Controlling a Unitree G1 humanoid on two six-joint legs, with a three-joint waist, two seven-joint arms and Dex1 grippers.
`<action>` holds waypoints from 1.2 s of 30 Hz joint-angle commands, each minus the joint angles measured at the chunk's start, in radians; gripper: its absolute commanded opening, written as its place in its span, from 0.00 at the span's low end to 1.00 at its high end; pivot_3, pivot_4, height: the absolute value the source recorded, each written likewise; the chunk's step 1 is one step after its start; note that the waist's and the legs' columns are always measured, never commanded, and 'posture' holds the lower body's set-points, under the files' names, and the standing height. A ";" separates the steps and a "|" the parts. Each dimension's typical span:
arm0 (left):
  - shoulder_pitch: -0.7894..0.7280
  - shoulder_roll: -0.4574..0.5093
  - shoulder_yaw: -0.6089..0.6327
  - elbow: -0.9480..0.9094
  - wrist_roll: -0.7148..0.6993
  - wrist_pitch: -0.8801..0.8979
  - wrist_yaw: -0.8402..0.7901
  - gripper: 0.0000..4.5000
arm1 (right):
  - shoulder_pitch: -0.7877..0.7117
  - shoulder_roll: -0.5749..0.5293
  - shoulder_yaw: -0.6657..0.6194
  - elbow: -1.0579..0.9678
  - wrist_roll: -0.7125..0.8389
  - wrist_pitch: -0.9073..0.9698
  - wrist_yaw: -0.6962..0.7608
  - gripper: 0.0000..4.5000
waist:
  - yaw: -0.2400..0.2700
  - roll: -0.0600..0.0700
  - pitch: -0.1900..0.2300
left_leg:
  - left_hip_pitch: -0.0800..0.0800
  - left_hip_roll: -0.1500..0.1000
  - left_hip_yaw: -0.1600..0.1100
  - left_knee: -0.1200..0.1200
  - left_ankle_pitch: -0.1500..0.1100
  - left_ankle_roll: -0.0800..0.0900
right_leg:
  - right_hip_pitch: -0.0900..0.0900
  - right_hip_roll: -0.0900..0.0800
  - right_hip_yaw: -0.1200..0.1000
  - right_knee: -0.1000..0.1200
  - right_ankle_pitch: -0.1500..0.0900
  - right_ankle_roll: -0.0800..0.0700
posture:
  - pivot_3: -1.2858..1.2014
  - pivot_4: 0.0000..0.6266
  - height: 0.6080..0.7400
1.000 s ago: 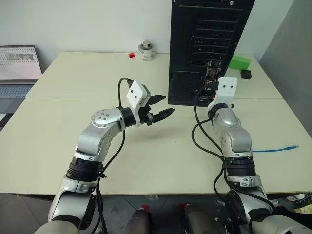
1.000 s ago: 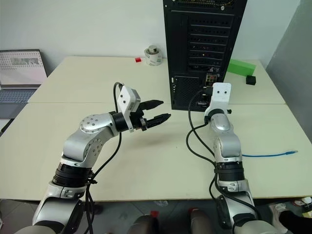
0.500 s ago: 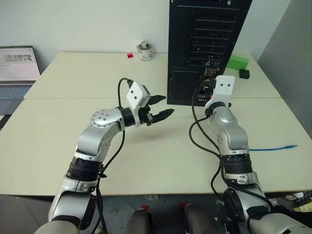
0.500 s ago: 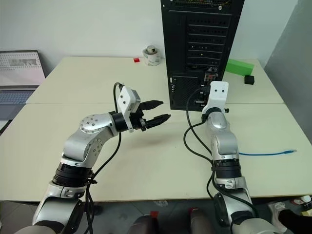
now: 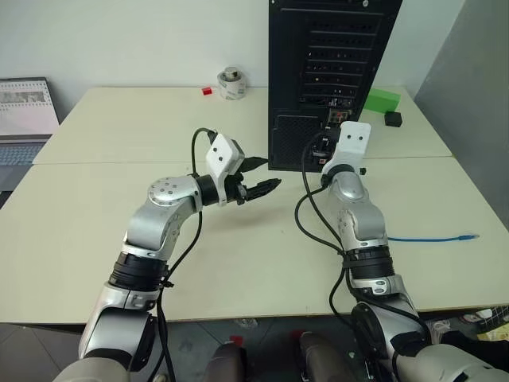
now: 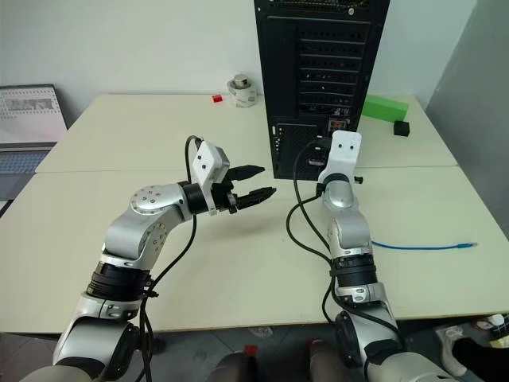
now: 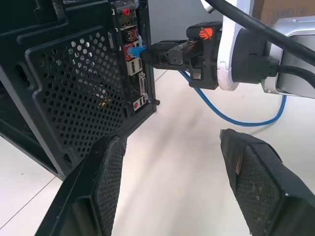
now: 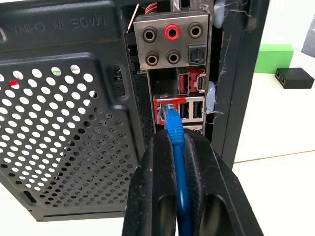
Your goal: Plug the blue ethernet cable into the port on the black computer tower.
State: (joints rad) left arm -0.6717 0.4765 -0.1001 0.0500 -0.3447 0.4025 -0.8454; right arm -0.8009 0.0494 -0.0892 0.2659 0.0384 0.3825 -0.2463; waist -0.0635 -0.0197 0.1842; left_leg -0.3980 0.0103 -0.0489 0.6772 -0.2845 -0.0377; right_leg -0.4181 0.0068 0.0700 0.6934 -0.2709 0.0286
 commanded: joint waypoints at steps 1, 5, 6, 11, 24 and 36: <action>-0.037 0.013 0.029 0.007 0.011 -0.031 -0.012 0.71 | -0.087 0.009 0.003 0.017 -0.004 -0.057 -0.002 0.00 | -0.003 0.000 0.000 | 0.000 0.000 0.001 0.000 0.000 0.000 | -0.001 0.000 0.001 0.001 0.000 0.000 | 0.52 0.24 1.00; -0.056 0.018 0.037 0.027 0.019 -0.037 -0.013 0.71 | -0.112 0.022 -0.004 0.047 0.003 -0.063 -0.001 0.00 | -0.019 0.000 0.000 | 0.000 0.000 0.001 0.000 0.000 0.000 | -0.002 0.000 0.001 0.004 0.000 0.000 | 0.52 0.24 1.00; -0.057 0.018 0.038 0.029 0.019 -0.037 -0.013 0.71 | -0.114 0.024 -0.005 0.051 0.003 -0.065 0.000 0.00 | -0.022 0.000 0.000 | 0.000 0.000 0.001 0.000 0.001 0.000 | -0.002 0.000 0.001 0.004 0.000 -0.001 | 0.52 0.24 1.00; -0.051 0.020 0.041 0.026 0.021 -0.037 -0.015 0.71 | -0.089 0.027 0.003 0.049 0.034 -0.060 0.072 0.00 | -0.027 0.000 0.000 | 0.000 0.001 0.001 0.000 0.001 0.000 | -0.002 0.001 0.002 0.004 0.001 -0.001 | 0.52 0.24 1.00; -0.070 0.000 0.078 0.066 0.011 -0.028 0.032 0.71 | 0.066 -0.026 0.041 -0.156 0.045 0.027 0.203 0.56 | -0.019 0.000 0.000 | -0.002 0.000 0.000 -0.001 0.001 0.000 | -0.003 -0.001 0.001 0.002 0.000 -0.001 | 0.52 0.24 1.00; -0.083 0.047 0.057 0.102 0.105 -0.097 0.030 0.71 | 0.184 -0.337 0.023 -0.489 0.179 0.271 0.540 1.00 | -0.010 0.000 0.000 | -0.002 0.000 -0.001 -0.001 0.001 0.000 | -0.003 0.000 -0.001 0.001 0.000 -0.001 | 0.52 0.24 1.00</action>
State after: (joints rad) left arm -0.7302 0.5169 -0.0403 0.1704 -0.2547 0.3381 -0.8062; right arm -0.6144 -0.2355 -0.0549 -0.1616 0.1712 0.6280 0.2042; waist -0.0739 -0.0198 0.1842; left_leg -0.4004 0.0101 -0.0495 0.6765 -0.2839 -0.0378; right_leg -0.4206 0.0067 0.0695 0.6940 -0.2705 0.0277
